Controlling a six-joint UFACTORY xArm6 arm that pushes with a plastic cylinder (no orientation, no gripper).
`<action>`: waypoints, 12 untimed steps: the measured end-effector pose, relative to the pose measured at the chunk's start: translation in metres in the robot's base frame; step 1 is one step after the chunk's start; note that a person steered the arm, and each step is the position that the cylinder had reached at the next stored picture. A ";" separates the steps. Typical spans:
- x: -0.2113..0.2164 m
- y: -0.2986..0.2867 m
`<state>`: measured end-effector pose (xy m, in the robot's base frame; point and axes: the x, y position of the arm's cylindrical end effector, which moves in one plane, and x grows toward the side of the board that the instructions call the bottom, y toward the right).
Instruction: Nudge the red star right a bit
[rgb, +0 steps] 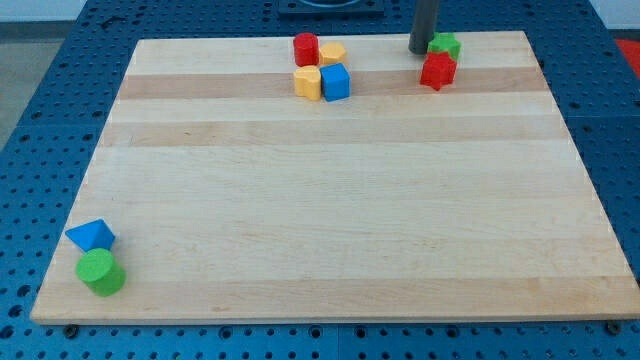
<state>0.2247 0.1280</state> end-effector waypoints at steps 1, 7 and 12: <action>0.000 -0.019; 0.063 -0.036; 0.062 -0.006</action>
